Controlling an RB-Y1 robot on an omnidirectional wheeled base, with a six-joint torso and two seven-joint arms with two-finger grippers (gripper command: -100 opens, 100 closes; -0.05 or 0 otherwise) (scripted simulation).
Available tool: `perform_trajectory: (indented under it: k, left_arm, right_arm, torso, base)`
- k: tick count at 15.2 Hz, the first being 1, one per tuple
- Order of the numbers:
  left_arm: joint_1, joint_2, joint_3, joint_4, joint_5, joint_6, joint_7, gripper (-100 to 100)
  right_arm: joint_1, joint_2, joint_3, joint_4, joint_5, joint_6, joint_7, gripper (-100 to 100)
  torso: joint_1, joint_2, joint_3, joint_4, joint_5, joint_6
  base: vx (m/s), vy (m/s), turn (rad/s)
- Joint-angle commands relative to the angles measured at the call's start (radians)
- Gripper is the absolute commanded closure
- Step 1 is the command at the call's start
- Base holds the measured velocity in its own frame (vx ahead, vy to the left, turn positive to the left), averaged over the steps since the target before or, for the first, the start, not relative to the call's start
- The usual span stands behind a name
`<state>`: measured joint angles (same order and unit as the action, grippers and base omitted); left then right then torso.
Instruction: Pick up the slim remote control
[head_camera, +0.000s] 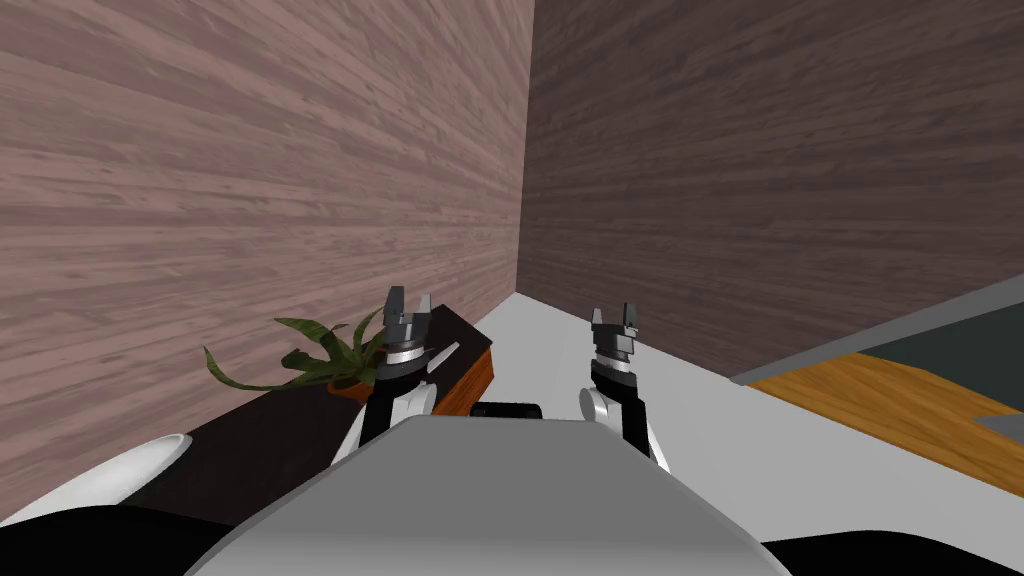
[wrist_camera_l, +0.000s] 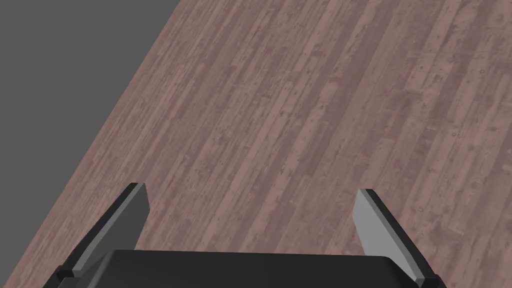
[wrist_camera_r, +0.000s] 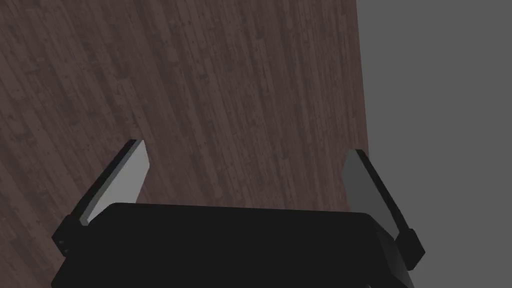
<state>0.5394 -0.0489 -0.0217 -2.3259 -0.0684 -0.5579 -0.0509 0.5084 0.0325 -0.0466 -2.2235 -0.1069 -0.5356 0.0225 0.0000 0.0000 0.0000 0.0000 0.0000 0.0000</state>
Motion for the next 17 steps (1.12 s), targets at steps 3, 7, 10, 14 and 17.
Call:
perform_trajectory:
  k: [3, 7, 10, 14, 17]
  left_arm:
    - [0.001, 0.086, 0.011, 0.024, 0.016, 0.024, 0.002, -100]
    - [0.002, 0.159, 0.027, 0.059, 0.041, 0.06, 0.004, -100]
    - [0.003, 0.193, 0.038, 0.081, 0.057, 0.084, 0.005, -100]
    - [0.006, 0.256, 0.063, 0.136, 0.095, 0.14, 0.009, -100]
    - [0.008, 0.314, 0.094, 0.201, 0.141, 0.207, 0.013, -100]
  right_arm:
    - [0.0, 0.0, 0.0, 0.0, 0.0, 0.0, 0.0, 0]
    - [0.0, 0.0, 0.0, 0.0, 0.0, 0.0, 0.0, 0]
    - [0.0, 0.0, 0.0, 0.0, 0.0, 0.0, 0.0, 0]
    - [0.0, 0.0, 0.0, 0.0, 0.0, 0.0, 0.0, 0]
    - [0.0, 0.0, 0.0, 0.0, 0.0, 0.0, 0.0, 0]
  torso:
    - [-0.001, 0.0, 0.0, 0.0, 0.0, 0.0]
    - [-0.002, -0.001, -0.001, 0.0, 0.0, 0.0]
    - [-0.001, -0.002, -0.001, 0.0, 0.0, 0.0]
    - [-0.002, -0.003, -0.002, -0.001, 0.0, 0.0]
    - [-0.002, -0.003, -0.002, -0.001, 0.0, 0.0]
  base:
    - [0.004, -0.018, -0.025]
    - [0.014, -0.026, -0.031]
    - [0.024, -0.023, -0.039]
    - [0.035, -0.031, -0.052]
    - [0.043, -0.03, -0.063]
